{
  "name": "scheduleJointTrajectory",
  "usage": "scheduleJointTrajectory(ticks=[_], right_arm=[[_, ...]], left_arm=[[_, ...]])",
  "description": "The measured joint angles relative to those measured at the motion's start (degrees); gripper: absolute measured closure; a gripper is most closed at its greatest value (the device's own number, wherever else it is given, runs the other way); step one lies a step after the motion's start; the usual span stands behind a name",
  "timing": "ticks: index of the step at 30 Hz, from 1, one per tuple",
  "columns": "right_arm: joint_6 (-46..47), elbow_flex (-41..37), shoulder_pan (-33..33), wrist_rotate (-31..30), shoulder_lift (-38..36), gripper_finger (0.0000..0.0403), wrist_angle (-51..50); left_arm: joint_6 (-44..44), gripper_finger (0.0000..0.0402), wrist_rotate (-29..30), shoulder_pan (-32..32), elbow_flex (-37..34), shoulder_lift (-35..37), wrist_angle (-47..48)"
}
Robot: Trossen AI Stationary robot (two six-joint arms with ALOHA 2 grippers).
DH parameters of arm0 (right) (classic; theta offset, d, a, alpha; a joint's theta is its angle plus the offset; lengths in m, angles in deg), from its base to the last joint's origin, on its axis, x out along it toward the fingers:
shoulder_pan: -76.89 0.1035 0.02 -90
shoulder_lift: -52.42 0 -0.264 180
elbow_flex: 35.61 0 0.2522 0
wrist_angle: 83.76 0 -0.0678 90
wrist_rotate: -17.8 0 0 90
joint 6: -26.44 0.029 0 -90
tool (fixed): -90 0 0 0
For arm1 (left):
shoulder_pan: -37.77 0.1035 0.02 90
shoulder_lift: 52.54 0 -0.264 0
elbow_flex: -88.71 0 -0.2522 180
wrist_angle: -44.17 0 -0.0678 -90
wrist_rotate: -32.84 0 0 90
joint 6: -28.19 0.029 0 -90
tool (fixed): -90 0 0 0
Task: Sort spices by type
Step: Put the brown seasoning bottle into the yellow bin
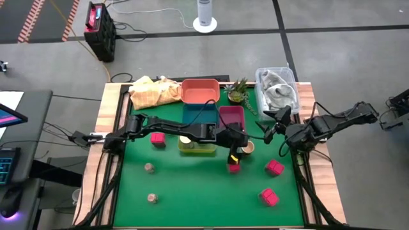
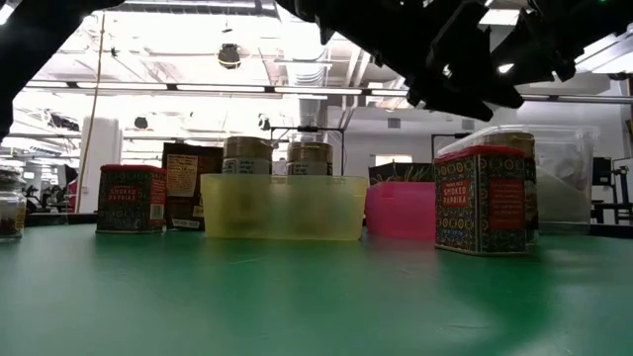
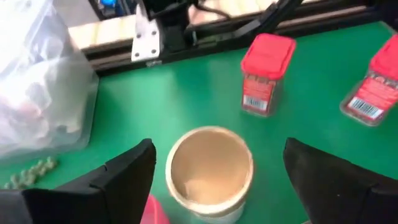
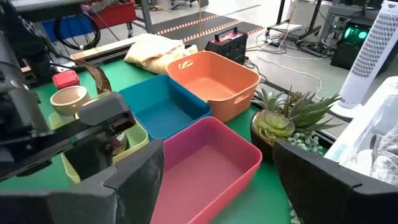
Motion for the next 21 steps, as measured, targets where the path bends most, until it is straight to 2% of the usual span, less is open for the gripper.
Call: scheduleJointTrajectory(ticks=[7,9,13,17,21], right_arm=[[0.0,0.0,0.0,-0.9,-0.1,0.0076,-0.1],[0.0,0.0,0.0,-0.9,-0.1,0.0076,-0.2],[0.0,0.0,-0.1,-0.9,0.0,0.0076,-0.1],[0.0,0.0,-0.1,-1.0,0.0,0.0076,0.0],[0.0,0.0,-0.1,-1.0,0.0,0.0076,0.1]], left_arm=[[2.1,0.0006,0.8,0.1,-0.1,-4.3,-5.5],[3.0,0.0005,3.8,0.1,-0.1,-4.7,-6.0],[4.5,0.0008,4.2,0.4,-0.1,-5.5,-5.7],[2.1,0.0009,3.9,0.9,0.0,-5.7,-4.9],[0.0,0.0009,1.2,1.3,0.0,-5.7,-4.7]])
